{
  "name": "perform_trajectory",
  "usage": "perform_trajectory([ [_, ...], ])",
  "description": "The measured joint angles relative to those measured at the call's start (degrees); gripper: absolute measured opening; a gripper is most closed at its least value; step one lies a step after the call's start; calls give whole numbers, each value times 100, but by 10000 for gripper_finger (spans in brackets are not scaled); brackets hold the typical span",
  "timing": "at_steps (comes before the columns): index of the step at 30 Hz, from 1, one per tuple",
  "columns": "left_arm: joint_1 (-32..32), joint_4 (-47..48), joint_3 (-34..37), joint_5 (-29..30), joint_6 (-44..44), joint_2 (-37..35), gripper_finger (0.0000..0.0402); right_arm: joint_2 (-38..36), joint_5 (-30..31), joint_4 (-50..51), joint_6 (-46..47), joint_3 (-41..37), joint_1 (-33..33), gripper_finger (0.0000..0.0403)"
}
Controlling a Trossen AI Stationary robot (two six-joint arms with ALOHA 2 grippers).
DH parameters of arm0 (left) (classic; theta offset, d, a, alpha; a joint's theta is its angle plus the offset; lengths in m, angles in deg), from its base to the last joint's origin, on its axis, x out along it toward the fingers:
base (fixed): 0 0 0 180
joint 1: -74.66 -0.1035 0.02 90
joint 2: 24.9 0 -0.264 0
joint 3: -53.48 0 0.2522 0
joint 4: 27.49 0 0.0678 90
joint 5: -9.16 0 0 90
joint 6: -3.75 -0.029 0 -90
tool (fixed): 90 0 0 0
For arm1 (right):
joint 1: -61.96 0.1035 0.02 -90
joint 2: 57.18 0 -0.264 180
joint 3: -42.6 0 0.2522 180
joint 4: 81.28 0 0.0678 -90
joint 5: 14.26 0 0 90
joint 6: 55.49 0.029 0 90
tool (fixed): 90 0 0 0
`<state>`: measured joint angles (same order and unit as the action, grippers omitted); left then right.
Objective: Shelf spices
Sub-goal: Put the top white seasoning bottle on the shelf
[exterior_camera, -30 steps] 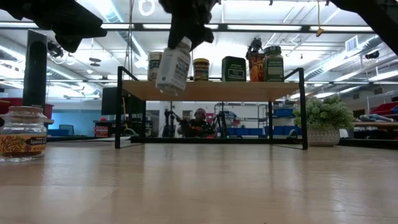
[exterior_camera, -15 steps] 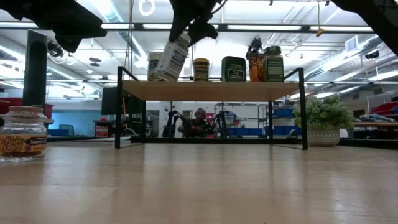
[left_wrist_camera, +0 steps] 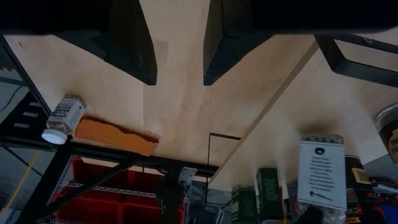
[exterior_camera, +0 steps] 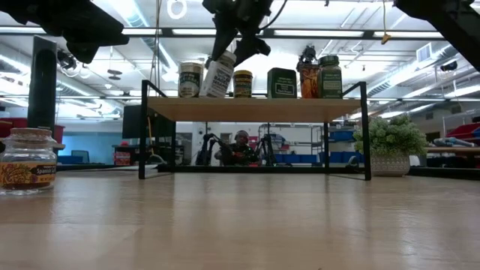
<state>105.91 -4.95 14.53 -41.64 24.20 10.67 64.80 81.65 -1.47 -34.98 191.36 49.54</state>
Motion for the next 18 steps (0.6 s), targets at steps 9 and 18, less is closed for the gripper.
perform_trajectory([
  [9, 0, 0, 0, 0, -2, 0, 135, -4, -5, -134, -87, 0, -66, 250],
  [18, 0, 0, 0, -8, 0, 0, 135, -20, -2, -180, -185, 0, -65, 252],
])
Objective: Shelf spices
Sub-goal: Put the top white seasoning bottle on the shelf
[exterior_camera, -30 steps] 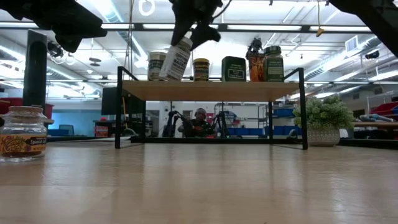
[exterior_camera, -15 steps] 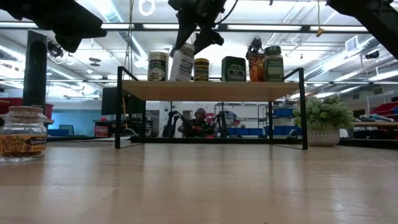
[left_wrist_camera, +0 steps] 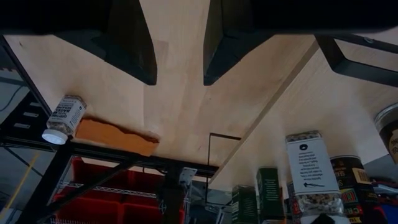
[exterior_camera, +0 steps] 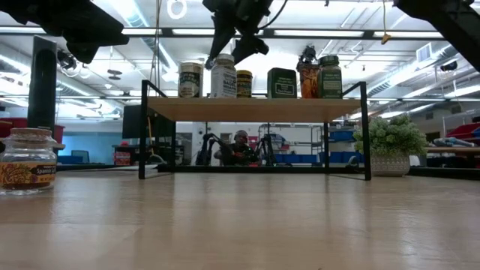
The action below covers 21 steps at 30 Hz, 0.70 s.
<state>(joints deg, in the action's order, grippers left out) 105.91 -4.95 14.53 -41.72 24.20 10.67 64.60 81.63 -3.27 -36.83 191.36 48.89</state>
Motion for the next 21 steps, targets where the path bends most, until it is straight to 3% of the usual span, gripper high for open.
perform_trajectory([
  [14, 0, 9, 0, -22, 0, -2, 135, -405, 199, -96, -92, 0, -12, 232],
  [17, 0, 9, 0, -22, 0, -2, 135, -579, 251, 82, -131, 0, 24, 191],
  [21, 0, 18, 0, -20, -23, -1, 135, -835, 630, 230, -269, 0, 264, 94],
])
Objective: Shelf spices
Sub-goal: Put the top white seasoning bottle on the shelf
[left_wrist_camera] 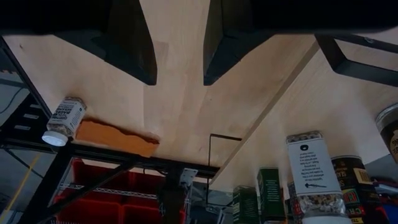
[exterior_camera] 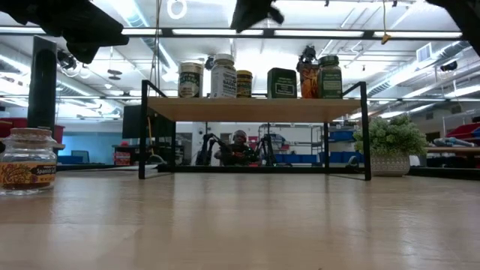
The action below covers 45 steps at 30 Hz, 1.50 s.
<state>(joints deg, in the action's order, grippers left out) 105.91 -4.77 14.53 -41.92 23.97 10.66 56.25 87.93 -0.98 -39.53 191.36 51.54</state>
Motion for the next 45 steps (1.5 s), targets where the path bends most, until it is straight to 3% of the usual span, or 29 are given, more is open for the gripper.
perform_trajectory([
  [2, 0, 1, 0, 0, -4, -1, 135, -118, 363, 188, -100, 0, 244, 35],
  [4, 0, 1, 0, 0, -5, 1, 135, -174, 896, 440, -165, 0, 552, 12],
  [9, 0, -2, 0, 0, -3, 0, 135, -190, 2049, 919, 254, -414, 1378, 5],
  [16, 0, -5, 0, 1, -3, -1, 135, -215, 2456, 525, 1100, -1694, 2284, 2],
  [20, 0, -6, 0, 0, -1, -1, 135, -492, 2618, -519, 1469, -2886, 2608, 1],
  [24, 0, -42, 0, -125, 9, 1, 135, -1194, 2543, -2312, 1705, -4543, 2781, 1],
  [29, 0, -47, 0, -136, 58, -1, 135, -2207, 2524, -5558, 1390, -6722, 2851, 1],
  [32, 0, -52, 2, -137, 58, 1, 135, -2380, 2542, -7222, 681, -7586, 2686, 1],
  [36, 0, -53, 2, -136, 56, 1, 135, -2025, 2585, -8301, -117, -7835, 2444, 0],
  [43, -1, -22, 2, -111, 53, 0, 135, -1181, 3676, -8296, -944, -7099, 2090, 0],
  [45, 0, -21, 2, -111, 52, 0, 135, -1044, 3727, -8287, -1111, -6931, 1981, 0],
])
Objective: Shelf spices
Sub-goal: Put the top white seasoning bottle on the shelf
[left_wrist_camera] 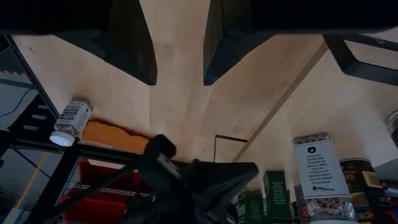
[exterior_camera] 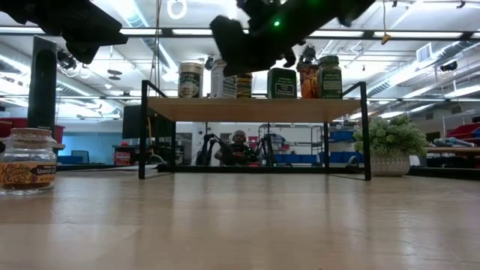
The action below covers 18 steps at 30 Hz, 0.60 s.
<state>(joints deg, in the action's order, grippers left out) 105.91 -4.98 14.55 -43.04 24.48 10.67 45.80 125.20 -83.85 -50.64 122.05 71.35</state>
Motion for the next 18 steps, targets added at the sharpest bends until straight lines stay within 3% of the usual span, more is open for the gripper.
perform_trajectory([
  [9, -1, -13, 2, 4, -61, -2, 135, 114, 126, 127, -109, 195, -428, 0],
  [18, -1, -30, 2, 4, -83, -1, 135, 105, -759, 75, -153, 195, -875, 0],
])
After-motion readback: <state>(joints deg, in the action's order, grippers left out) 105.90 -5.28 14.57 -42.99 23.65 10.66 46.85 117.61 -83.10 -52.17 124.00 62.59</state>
